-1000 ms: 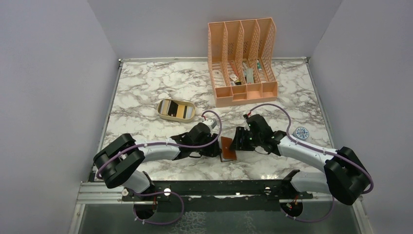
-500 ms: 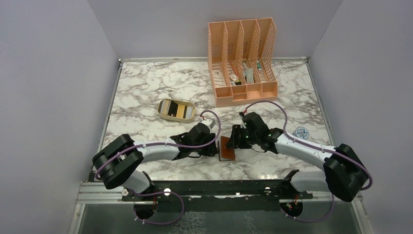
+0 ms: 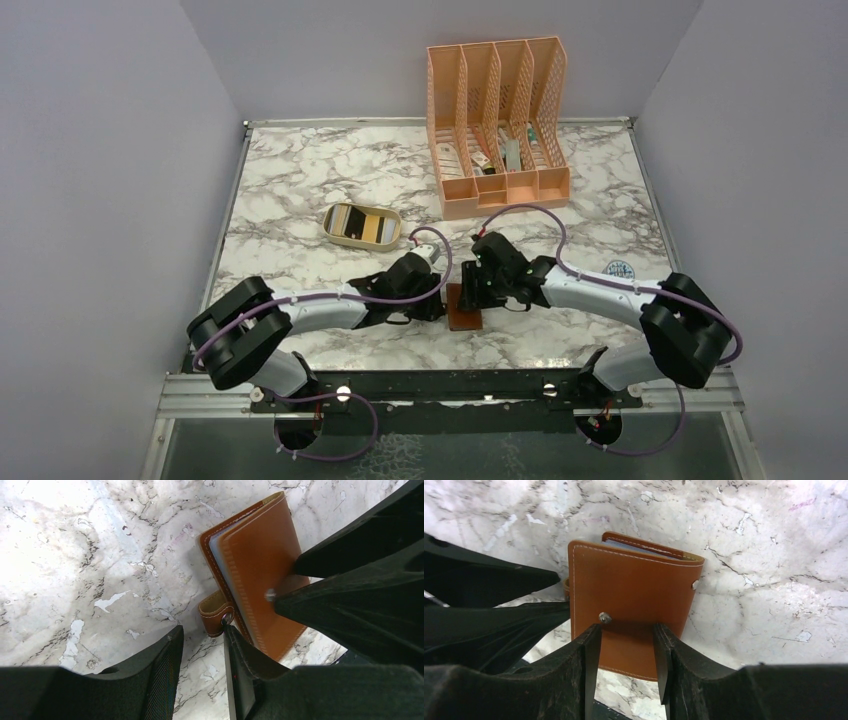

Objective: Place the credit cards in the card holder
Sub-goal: Close the card holder at the center of the board.

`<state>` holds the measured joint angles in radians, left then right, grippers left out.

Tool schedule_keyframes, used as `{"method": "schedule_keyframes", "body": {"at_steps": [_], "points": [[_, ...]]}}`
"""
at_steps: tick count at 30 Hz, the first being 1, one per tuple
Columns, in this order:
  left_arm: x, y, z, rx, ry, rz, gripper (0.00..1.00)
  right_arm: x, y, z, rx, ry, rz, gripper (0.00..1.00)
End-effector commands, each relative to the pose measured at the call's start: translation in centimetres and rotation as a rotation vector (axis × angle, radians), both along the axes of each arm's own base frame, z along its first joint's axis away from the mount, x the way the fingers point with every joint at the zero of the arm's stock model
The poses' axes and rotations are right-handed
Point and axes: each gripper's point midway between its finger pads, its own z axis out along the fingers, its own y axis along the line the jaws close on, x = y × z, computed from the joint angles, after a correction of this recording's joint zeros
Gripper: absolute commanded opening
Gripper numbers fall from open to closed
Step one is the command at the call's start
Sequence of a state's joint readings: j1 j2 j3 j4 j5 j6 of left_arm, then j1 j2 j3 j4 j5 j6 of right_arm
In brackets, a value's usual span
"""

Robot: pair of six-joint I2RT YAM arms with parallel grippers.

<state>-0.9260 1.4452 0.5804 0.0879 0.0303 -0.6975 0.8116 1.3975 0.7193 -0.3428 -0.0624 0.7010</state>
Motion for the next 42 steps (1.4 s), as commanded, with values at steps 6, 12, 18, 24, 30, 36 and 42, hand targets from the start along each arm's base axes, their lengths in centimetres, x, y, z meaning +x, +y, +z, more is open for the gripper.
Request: {"method": "schedule_keyframes", "body": {"at_steps": [6, 12, 18, 24, 30, 36, 42], "points": [[0.1, 1.9, -0.3, 0.041, -0.017, 0.07, 0.36, 0.1, -1.3, -2.0, -0.171, -0.024, -0.015, 0.42], [0.1, 2.5, -0.4, 0.048, -0.015, 0.093, 0.35, -0.1, -1.5, -2.5, -0.202, -0.024, -0.018, 0.41], [0.3, 2.1, 1.3, -0.028, -0.038, 0.124, 0.37, -0.3, -1.4, -2.7, -0.208, -0.028, -0.014, 0.4], [0.5, 2.2, 2.0, -0.064, -0.048, 0.153, 0.38, -0.4, -1.4, -2.7, -0.205, -0.028, -0.015, 0.4], [0.5, 1.4, 1.0, -0.054, -0.022, 0.128, 0.31, -0.2, -1.3, -2.7, -0.207, -0.039, -0.019, 0.39], [1.3, 0.4, 2.0, -0.078, -0.038, 0.122, 0.3, -0.3, -1.1, -2.5, -0.211, -0.041, -0.01, 0.38], [2.5, 0.1, 3.3, -0.124, -0.042, 0.143, 0.28, -0.4, -0.2, -1.2, -0.13, -0.059, -0.019, 0.37]]}}
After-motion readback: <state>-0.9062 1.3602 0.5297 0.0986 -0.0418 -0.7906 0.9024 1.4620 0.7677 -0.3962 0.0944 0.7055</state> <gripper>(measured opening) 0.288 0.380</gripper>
